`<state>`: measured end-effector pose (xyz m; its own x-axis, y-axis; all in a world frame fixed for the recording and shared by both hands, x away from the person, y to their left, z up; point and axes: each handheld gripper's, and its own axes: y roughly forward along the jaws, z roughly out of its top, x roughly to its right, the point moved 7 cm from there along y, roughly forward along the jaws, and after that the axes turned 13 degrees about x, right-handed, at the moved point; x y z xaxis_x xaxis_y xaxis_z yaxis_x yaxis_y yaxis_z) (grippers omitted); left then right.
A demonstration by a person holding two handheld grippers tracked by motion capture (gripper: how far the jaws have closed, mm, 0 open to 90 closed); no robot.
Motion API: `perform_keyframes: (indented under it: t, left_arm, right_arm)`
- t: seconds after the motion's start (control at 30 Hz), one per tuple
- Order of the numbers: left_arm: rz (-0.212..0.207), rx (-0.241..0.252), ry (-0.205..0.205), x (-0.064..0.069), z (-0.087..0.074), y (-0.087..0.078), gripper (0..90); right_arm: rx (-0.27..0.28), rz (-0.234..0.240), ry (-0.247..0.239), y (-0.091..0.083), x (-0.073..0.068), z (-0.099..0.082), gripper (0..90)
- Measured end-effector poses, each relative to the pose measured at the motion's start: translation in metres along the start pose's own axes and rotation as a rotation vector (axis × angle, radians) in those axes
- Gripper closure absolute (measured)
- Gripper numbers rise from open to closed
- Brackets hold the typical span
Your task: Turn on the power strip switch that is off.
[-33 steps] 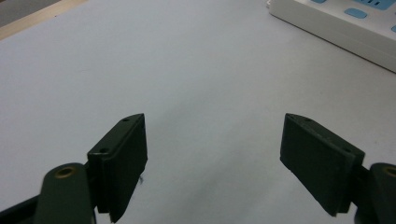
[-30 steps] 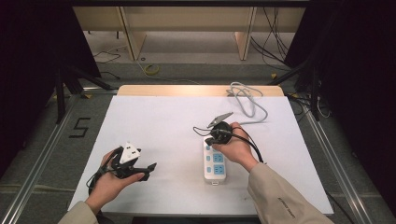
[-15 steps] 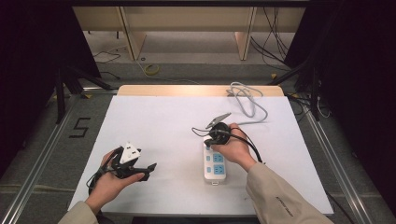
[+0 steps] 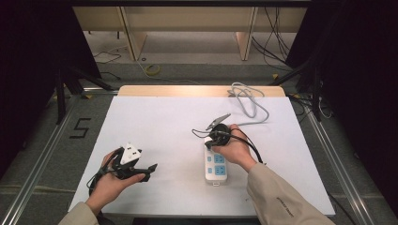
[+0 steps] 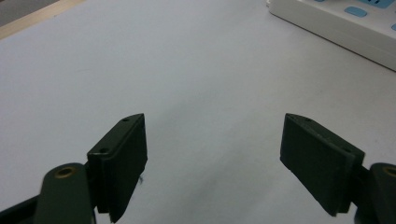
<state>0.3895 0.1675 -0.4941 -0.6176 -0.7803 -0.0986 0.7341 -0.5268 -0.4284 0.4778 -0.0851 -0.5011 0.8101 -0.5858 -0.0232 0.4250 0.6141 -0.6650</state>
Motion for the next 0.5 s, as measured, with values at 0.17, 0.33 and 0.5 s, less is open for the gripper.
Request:
perform_keyframes:
  t: [0.17, 0.33, 0.5]
  left_arm:
    - [-0.001, 0.0, 0.0, 0.0001, 0.0, 0.0001, 23.0]
    - [-0.001, 0.0, 0.0, 0.0001, 0.0, 0.0001, 23.2]
    - [0.0, 0.0, 0.001, 0.0001, 0.0, 0.0001, 23.2]
  right_arm:
    - [-0.005, 0.001, -0.005, 0.0003, 0.0003, -0.0005, 90.0]
    - [-0.005, 0.0, -0.005, 0.0004, 0.0003, -0.0005, 90.0]
    - [-0.006, -0.004, -0.001, 0.0006, -0.0005, -0.0007, 90.0]
